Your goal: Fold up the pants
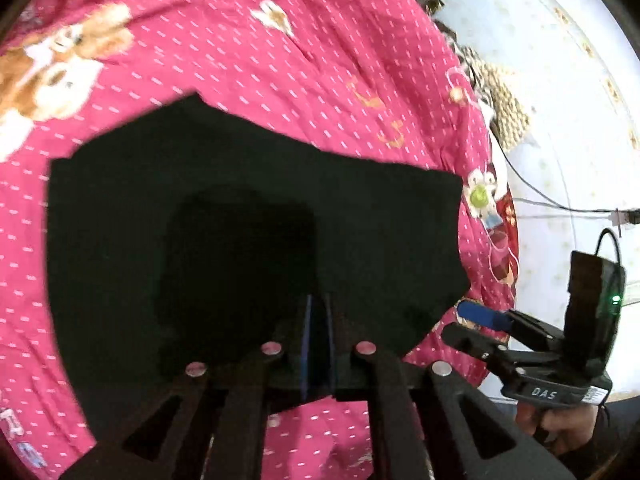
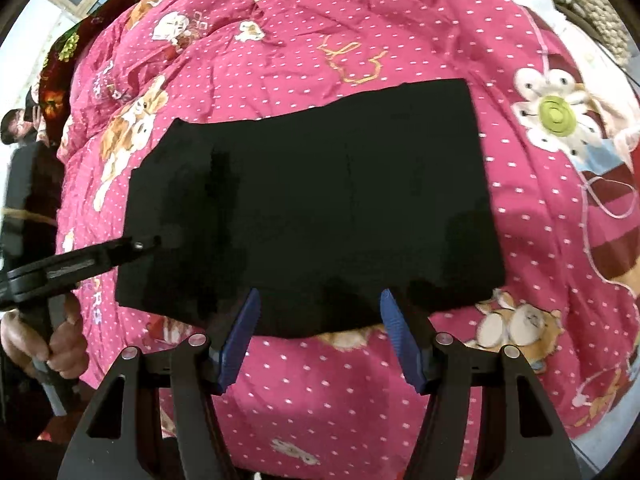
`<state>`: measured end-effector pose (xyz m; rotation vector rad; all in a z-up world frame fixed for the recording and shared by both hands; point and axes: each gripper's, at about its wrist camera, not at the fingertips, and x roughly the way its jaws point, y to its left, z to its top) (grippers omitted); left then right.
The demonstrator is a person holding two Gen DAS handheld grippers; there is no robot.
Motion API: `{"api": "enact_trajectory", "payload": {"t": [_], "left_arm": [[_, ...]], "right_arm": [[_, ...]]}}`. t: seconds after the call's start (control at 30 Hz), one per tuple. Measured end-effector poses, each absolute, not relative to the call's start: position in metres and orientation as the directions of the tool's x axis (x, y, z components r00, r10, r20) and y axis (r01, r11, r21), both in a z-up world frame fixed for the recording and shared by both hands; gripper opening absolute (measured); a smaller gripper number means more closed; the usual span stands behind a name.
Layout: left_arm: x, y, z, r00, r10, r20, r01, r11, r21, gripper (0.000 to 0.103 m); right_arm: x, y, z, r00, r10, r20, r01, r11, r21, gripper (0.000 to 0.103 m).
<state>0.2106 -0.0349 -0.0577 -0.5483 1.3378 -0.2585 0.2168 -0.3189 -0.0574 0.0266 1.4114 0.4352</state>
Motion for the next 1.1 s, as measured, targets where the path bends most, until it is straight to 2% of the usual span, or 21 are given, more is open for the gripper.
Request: {"api": "enact_trajectory", "payload": {"t": [0.23, 0.3, 0.33, 0.4, 0.53, 0.8, 0.83, 0.9, 0.93, 0.97, 1.1], "left_arm": [[0.192, 0.038, -0.063, 0.26, -0.321, -0.911, -0.258, 0.886, -0.386, 0.011], [0.188, 0.062, -0.067, 0.263, -0.274, -0.925, -0.312, 0.883, -0.35, 0.021], [0.186, 0.072, -0.07, 0.266, -0.256, -0.929, -0.331, 0.881, -0.337, 0.029], [0.185, 0.09, -0.075, 0.264, -0.227, -0.937, -0.361, 0.878, -0.315, 0.031], [0.195, 0.106, -0.087, 0.249, -0.21, -0.945, -0.375, 0.879, -0.294, 0.031], [0.231, 0.112, -0.12, 0.248, -0.25, -0.936, -0.378, 0.864, -0.331, 0.034], [0.232, 0.113, -0.122, 0.248, -0.254, -0.935, -0.373, 0.865, -0.334, 0.034], [0.235, 0.11, -0.124, 0.251, -0.258, -0.933, -0.359, 0.87, -0.338, 0.026], [0.235, 0.11, -0.123, 0.249, -0.258, -0.933, -0.357, 0.872, -0.336, 0.02], [0.235, 0.109, -0.121, 0.252, -0.255, -0.934, -0.352, 0.874, -0.334, 0.016], [0.231, 0.111, -0.113, 0.279, -0.253, -0.927, -0.336, 0.878, -0.34, 0.014]], "right_arm": [[0.224, -0.282, -0.071, 0.009, 0.372, -0.928, -0.31, 0.883, 0.352, 0.063], [0.23, -0.267, -0.077, -0.016, 0.386, -0.922, -0.321, 0.872, 0.371, 0.063], [0.232, -0.262, -0.079, -0.021, 0.388, -0.921, -0.326, 0.868, 0.373, 0.063], [0.24, -0.25, -0.084, -0.032, 0.394, -0.918, -0.333, 0.862, 0.382, 0.063], [0.258, -0.228, -0.095, -0.055, 0.396, -0.917, -0.351, 0.852, 0.389, 0.063], [0.295, -0.201, -0.11, -0.05, 0.387, -0.921, -0.364, 0.852, 0.377, 0.061], [0.299, -0.199, -0.112, -0.052, 0.385, -0.922, -0.363, 0.853, 0.376, 0.057], [0.306, -0.197, -0.117, -0.058, 0.376, -0.925, -0.365, 0.854, 0.37, 0.037], [0.309, -0.195, -0.118, -0.062, 0.374, -0.925, -0.364, 0.855, 0.37, 0.014], [0.312, -0.194, -0.118, -0.071, 0.39, -0.918, -0.359, 0.849, 0.388, 0.001], [0.318, -0.19, -0.107, -0.049, 0.423, -0.905, -0.371, 0.833, 0.41, 0.0]]}}
